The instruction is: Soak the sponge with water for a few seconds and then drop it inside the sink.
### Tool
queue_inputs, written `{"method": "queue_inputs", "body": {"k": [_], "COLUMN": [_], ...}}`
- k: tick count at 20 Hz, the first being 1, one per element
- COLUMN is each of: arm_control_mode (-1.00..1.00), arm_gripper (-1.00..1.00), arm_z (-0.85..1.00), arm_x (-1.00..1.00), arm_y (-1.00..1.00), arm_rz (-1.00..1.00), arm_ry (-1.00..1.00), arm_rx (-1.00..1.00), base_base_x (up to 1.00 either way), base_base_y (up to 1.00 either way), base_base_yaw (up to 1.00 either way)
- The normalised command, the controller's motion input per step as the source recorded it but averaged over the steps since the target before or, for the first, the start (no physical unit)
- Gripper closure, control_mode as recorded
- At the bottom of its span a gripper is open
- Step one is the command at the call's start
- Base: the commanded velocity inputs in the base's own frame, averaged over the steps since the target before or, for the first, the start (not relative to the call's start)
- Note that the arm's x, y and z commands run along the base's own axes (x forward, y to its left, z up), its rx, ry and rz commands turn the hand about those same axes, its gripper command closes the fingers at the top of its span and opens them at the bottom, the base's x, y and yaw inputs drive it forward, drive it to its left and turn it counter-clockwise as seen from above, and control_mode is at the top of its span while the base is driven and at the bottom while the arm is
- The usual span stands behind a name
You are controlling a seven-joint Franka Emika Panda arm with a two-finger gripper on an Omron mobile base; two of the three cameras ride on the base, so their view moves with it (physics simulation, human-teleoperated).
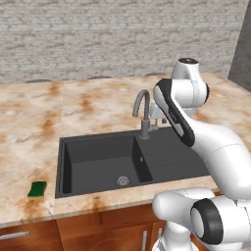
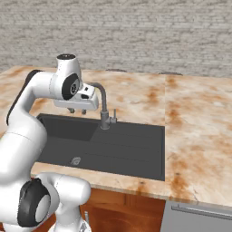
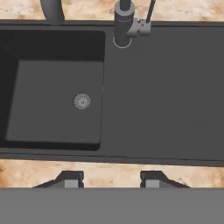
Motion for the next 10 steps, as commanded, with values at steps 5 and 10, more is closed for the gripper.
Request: {"method": "queue_inputs", "body": {"k": [5, 10], "arm_control_mode": [-1.00, -1.00], "arm_gripper": [-1.00, -1.00], "arm_z": [0.03, 0.13], "arm_x": [0.00, 0.00], "arm_y": [-0.05, -0.36], "arm_rz": [0.00, 0.00], "arm_ry": [0.05, 0.01], "arm_rx": [0.00, 0.00], "base_base_x": [0.00, 0.00], "base_base_y": [0.00, 0.00], "base_base_yaw": [0.00, 0.00]}}
